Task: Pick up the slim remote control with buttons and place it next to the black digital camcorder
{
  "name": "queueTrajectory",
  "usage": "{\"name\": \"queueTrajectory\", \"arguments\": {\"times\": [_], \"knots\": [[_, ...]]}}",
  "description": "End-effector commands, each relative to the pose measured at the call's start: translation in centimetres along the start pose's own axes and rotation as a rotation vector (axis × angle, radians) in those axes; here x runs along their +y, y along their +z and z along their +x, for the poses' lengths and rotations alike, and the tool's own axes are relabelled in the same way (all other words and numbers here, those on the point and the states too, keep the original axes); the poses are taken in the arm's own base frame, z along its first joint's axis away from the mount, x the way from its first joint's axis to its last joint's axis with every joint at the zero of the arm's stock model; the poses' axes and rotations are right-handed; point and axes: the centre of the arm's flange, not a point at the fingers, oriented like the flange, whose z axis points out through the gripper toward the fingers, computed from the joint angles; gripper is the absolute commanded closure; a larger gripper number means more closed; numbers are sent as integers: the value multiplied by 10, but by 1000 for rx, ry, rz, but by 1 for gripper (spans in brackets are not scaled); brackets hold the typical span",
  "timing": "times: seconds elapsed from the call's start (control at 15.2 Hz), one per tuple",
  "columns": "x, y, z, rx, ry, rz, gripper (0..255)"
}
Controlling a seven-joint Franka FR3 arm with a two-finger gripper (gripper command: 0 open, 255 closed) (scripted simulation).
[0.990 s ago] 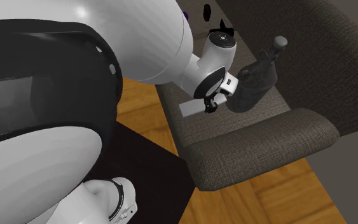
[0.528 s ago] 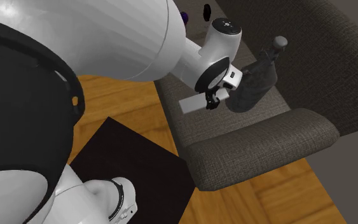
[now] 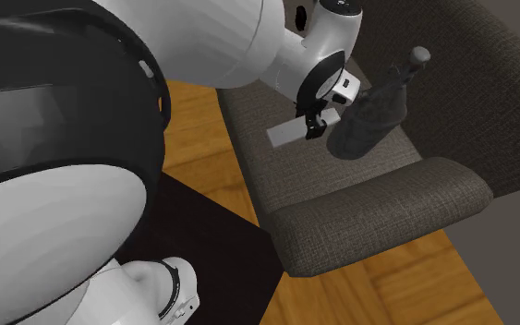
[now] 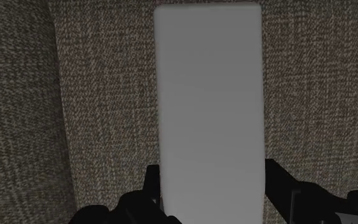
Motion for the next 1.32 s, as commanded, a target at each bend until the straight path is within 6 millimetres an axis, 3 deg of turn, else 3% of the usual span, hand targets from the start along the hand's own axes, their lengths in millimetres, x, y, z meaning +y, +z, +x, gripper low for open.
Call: {"name": "queueTrajectory", "arguments": {"times": [0.0, 1.06, 1.25], "knots": [[-19, -2, 18, 1, 1, 0, 255], [-182, -4, 152, 1, 1, 0, 255], [-189, 6, 158, 1, 1, 0, 255]]}}
